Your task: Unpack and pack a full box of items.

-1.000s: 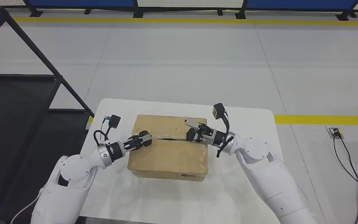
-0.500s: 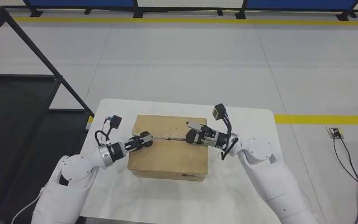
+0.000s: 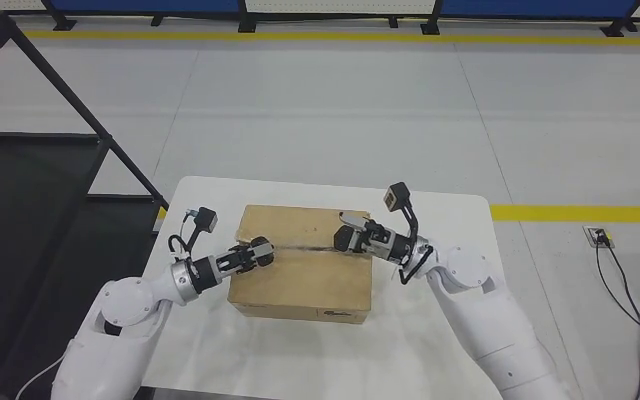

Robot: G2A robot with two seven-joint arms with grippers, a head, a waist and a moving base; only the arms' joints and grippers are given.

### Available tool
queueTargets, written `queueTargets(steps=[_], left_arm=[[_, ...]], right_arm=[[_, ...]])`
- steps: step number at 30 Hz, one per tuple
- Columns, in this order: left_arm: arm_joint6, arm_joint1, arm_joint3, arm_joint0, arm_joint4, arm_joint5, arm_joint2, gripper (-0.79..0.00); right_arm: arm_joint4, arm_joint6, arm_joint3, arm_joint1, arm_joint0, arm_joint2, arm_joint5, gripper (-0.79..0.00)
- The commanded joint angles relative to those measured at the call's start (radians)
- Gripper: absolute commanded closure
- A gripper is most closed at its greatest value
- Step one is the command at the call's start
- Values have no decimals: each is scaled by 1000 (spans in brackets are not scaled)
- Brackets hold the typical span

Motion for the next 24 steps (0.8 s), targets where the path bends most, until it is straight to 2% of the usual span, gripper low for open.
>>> queueTargets(steps=[1,9,12,24], left_arm=[[-2,1,-3,2,-4,2,-2,0],[-7,3,-17,15,-74,18,-11,0],[-37,2,-21,18,-150,47,-11,0],[-23,6,-18,19,-115,54,2,0]], right_arm=[[2,1,-2,0,-2,2,-2,-785],[13,3,-1,1,-13,7,-36,-785],[18,6,-1,1,-16,11,-46,-785],[19,15,-8,5,-30,21,-51,-785]])
